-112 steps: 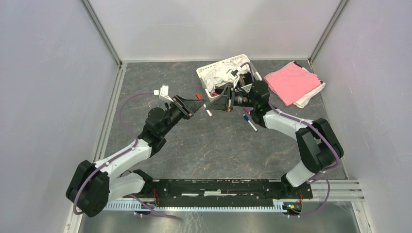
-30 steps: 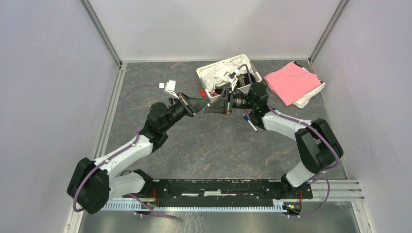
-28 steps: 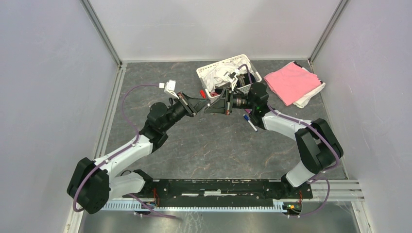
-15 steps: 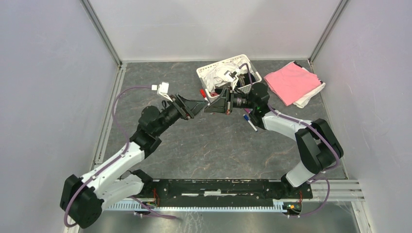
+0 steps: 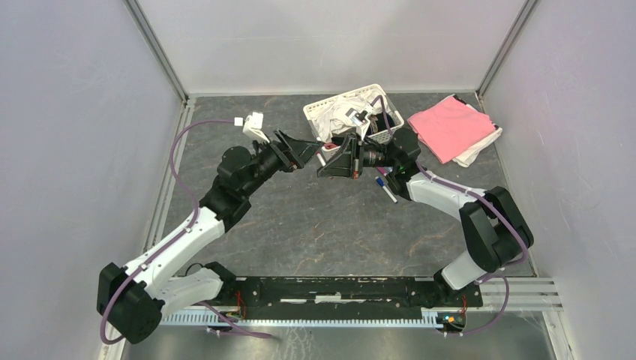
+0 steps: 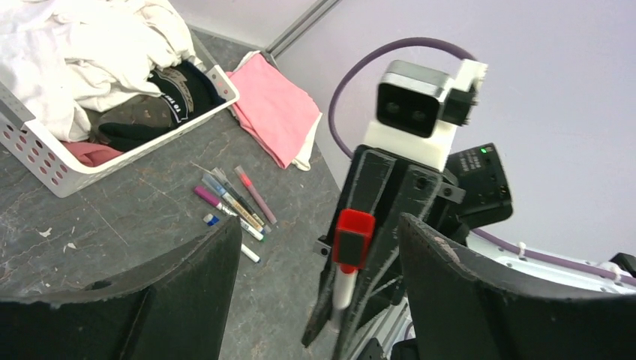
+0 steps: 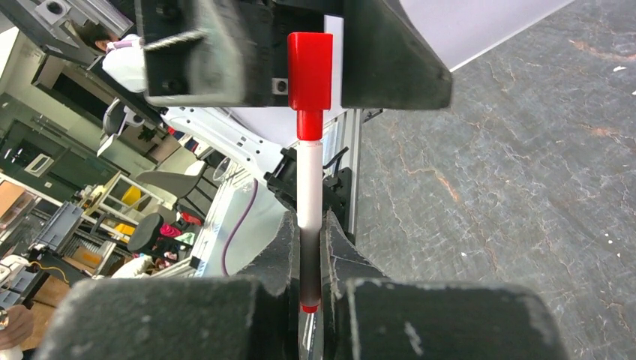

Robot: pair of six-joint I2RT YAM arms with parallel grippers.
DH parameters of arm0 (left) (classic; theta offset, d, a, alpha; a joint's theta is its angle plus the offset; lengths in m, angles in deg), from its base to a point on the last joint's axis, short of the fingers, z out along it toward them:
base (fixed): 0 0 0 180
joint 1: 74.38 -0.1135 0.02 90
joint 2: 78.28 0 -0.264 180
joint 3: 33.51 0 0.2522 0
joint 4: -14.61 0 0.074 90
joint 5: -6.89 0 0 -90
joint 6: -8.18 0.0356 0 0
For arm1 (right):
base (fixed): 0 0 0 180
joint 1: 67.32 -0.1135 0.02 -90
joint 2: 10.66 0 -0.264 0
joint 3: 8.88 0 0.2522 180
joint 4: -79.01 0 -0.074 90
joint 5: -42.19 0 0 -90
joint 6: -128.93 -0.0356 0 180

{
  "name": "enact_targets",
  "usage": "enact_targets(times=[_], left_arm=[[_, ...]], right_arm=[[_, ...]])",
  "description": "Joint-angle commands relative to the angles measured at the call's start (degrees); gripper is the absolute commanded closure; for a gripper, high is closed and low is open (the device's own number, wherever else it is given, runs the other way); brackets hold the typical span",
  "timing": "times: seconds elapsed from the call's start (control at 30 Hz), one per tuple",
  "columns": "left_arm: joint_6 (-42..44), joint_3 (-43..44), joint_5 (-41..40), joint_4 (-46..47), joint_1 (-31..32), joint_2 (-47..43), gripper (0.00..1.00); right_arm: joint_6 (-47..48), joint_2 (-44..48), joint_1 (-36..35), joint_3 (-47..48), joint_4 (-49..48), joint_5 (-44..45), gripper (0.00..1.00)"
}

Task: Insert the pens into the pen caps
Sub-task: Press the pen cap onto the pen.

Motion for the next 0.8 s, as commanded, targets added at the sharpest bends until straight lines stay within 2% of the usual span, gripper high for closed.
enact_targets(times=[0.0,0.3,0.47,0.57,0.7,0.77], left_arm=[[1.54,2.69,1.02,1.84,-0.32,1.08,0.22],[0.03,1.42,2.54,6.84,-0.36,0.83,0.33],[-0.53,0.87,3.40,7.84,-0.33,1.17,0.43],[-0.74,1.02,4.03,8.46,-0.39,1.75,0.55],[-0.77,1.28,5.57,9.07,-0.38,2.77,0.85],[-0.48,1.31,6.71,9.12,-0.39,3.30,0.96]], right_arm=[[-0.38,2.20,-0.16,0.68,-4.03,-1.33,1.00],[-1.66,1.75,-0.13,0.50,-4.97,-1.13,1.00],[-1.95,1.59,-0.13,0.65,-5.17,-1.13,1.00],[-2.04,1.45,-0.18,0.76,-5.17,-1.09,1.00],[-2.06,1.42,-0.14,0.85,-5.17,-1.06,1.00],[-1.97,1.38,-0.18,0.85,-4.92,-1.00,1.00]])
